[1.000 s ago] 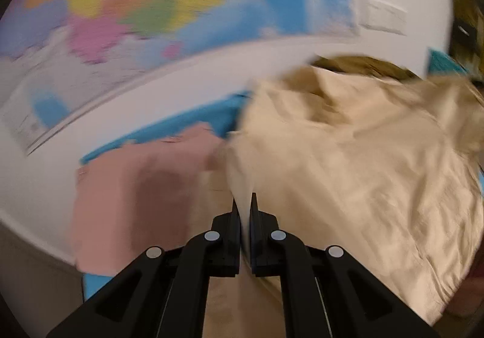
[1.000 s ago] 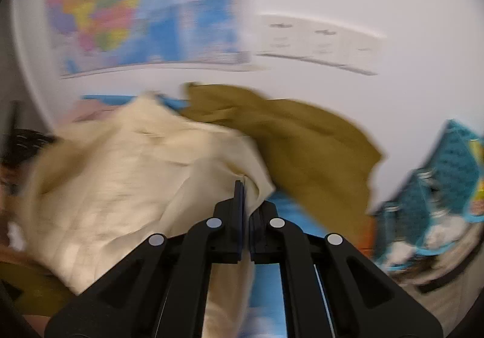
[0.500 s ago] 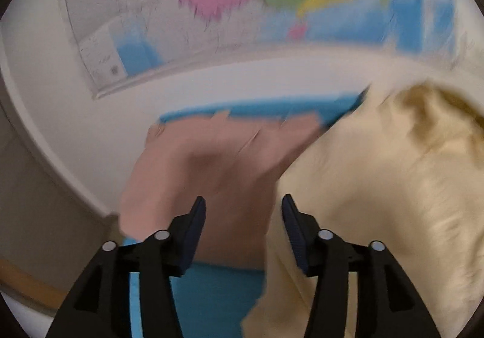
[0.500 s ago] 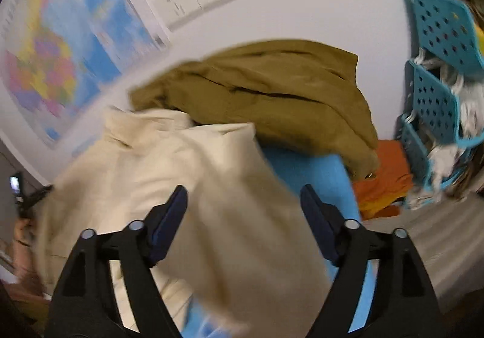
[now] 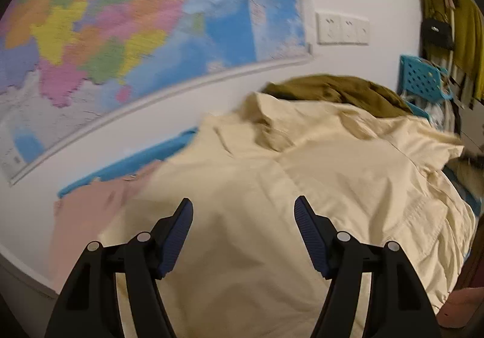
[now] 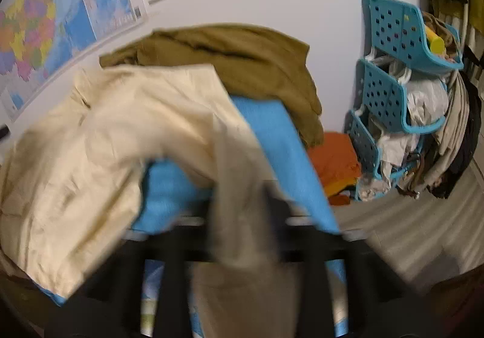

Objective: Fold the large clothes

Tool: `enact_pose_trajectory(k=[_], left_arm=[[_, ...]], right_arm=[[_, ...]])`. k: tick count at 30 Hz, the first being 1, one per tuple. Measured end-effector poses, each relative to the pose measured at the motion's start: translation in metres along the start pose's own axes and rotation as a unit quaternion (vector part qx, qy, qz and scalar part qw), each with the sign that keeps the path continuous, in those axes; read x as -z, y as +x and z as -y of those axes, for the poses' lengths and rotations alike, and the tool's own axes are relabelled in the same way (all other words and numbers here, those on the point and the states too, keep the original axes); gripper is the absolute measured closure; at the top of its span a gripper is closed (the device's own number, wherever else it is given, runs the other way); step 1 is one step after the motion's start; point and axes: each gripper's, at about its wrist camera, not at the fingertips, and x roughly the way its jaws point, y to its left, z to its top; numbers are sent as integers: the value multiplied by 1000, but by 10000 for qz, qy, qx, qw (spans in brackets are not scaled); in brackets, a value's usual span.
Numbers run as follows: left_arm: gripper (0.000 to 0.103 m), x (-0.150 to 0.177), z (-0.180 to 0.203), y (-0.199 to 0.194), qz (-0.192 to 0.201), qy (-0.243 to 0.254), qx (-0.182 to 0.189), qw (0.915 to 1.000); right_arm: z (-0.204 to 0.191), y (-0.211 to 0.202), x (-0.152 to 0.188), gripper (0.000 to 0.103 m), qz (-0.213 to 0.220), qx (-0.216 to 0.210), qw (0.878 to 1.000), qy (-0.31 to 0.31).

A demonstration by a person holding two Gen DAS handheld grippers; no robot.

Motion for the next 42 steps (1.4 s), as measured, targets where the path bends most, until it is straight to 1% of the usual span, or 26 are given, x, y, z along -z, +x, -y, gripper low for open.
enact_pose_trajectory(k=[2, 4, 5, 6, 7, 9, 10, 11, 13, 14, 15, 16, 18, 19, 20, 23, 24, 26, 27, 29, 32, 34, 36, 38, 40, 42], left_arm=[[36, 3, 4, 5, -55, 64, 60, 9999], [36, 4, 3, 7, -66, 53, 104, 9999], [36, 4, 1, 8, -64, 3, 155, 9999], [36, 4, -1, 7, -51, -44, 186, 9998], [36, 4, -3, 8, -33, -97, 216, 9997], [36, 4, -6, 7, 12, -181, 277, 9995], [36, 5, -6, 6, 28, -202, 290, 9994], [36, 5, -6, 6, 43, -226, 316, 9992], [36, 7, -8, 7, 41, -279, 360, 9990], [36, 9, -8, 9, 20, -324, 368, 9988], [36, 10, -10, 10, -4, -358, 369, 9987], [36, 11, -11, 11, -34, -402, 364, 9985], [36, 14, -15, 12, -100, -518, 360, 9980], [36, 16, -18, 12, -124, -551, 346, 9978], [36, 17, -20, 12, -138, -578, 323, 9977], [36, 22, -26, 14, -199, -603, 276, 9976], [36, 22, -26, 15, -224, -603, 264, 9976], [36, 21, -25, 19, -258, -583, 269, 9976], [36, 20, -23, 20, -265, -562, 276, 9977], [36, 15, -15, 22, -246, -485, 351, 9979], [36, 8, 2, 22, -208, -367, 527, 9977], [36, 0, 22, 19, -138, -228, 863, 9959], [35, -7, 45, 14, -3, 4, 1069, 9943], [32, -10, 62, 9, 98, 232, 1182, 9927], [32, -11, 76, 11, 95, 431, 1261, 9910], [32, -10, 79, 17, -24, 440, 1325, 9902]], right_arm=[[-13, -25, -24, 96, 217, 121, 9989, -399], [-40, -53, -51, 95, 400, 162, 9944, -963], [-68, -69, -68, 94, 475, 314, 9863, -1550], [-86, -77, -74, 92, 551, 460, 9798, -1866], [-117, -86, -84, 92, 666, 563, 9678, -2360], [-161, -91, -91, 90, 727, 390, 9511, -2978], [-192, -87, -92, 88, 682, 223, 9389, -3367], [-206, -83, -92, 85, 658, 132, 9316, -3572], [-257, -59, -83, 81, 474, -238, 9092, -4130], [-271, -49, -78, 75, 346, -391, 9018, -4290], [-290, -31, -71, 58, 147, -501, 8921, -4488], [-299, -21, -66, 52, 2, -529, 8871, -4585], [-317, 0, -55, 50, -490, -708, 8697, -4860], [-318, 3, -53, 50, -546, -638, 8668, -4916], [-315, -1, -56, 48, -507, -537, 8675, -4919], [-296, -29, -64, 26, -349, -601, 8741, -4808], [-292, -39, -64, 24, -279, -557, 8752, -4797], [-289, -55, -57, 24, -138, -108, 8653, -5010], [-287, -63, -54, 22, -36, -11, 8612, -5082], [-282, -74, -53, 15, -118, -102, 8661, -4997], [-283, -74, -50, 13, -234, -263, 8740, -4846], [-284, -70, -46, 12, -272, -152, 8748, -4835], [-279, -77, -48, 12, -275, -695, 8893, -4511], [-265, -87, -53, 12, -145, -1290, 9053, -4044], [-242, -85, -57, 13, -82, -1761, 9228, -3426], [-223, -66, -54, 14, -343, -2136, 9334, -2864]])
